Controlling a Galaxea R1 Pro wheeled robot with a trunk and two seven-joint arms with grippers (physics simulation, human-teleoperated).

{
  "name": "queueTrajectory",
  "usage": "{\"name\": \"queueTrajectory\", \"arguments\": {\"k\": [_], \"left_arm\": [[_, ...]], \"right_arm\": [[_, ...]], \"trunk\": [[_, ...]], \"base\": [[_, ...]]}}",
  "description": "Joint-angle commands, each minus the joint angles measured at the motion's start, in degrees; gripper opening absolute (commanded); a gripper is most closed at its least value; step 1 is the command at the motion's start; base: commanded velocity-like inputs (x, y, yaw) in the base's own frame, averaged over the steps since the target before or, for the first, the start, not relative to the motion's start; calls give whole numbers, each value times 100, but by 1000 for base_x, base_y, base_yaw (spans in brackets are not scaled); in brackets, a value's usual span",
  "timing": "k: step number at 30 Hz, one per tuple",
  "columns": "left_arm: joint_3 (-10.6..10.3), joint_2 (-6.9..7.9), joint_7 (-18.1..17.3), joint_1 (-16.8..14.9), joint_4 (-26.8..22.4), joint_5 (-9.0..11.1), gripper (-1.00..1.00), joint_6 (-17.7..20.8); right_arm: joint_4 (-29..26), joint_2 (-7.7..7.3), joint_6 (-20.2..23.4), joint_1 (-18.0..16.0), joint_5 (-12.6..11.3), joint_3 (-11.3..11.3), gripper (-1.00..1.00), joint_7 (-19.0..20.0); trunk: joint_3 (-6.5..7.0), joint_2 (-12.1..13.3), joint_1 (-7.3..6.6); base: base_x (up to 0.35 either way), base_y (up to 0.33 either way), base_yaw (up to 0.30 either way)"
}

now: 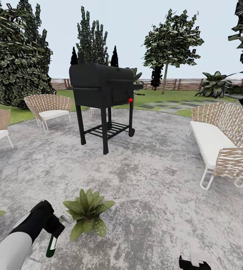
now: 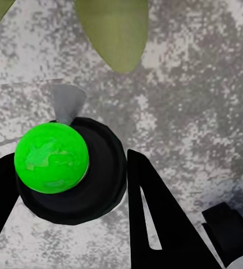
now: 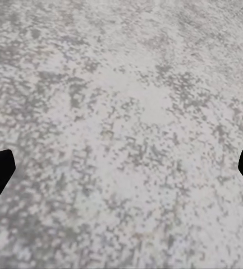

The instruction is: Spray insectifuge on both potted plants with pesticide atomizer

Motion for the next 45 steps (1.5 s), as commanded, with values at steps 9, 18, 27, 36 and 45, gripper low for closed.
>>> {"name": "queueTrajectory", "arguments": {"k": [9,18,27,36,45], "left_arm": [[22,-11,-48,-2,-8,-38,-100,44],[21,-11,-36,-2,-16,-45,-100,95],[25,-13,-32,-4,-25,-41,-100,99],[22,-436,11,530,8,-60,-100,42],[110,-249,526,808,-89,1,-100,86]], "right_arm": [[6,2,-14,-4,59,-46,100,-6],[6,2,-14,-4,52,-46,100,-14],[6,2,-14,-5,50,-46,100,-7],[6,2,-14,-4,56,-46,100,-13],[7,2,-14,-4,45,-46,100,3]], "trunk": [[4,-2,-1],[12,-2,-1],[12,-2,-1],[12,-2,-1],[3,-2,-1]], "base": [[0,0,-157],[-129,84,-152],[-100,296,-60],[32,142,-165],[0,1,-3]]}}
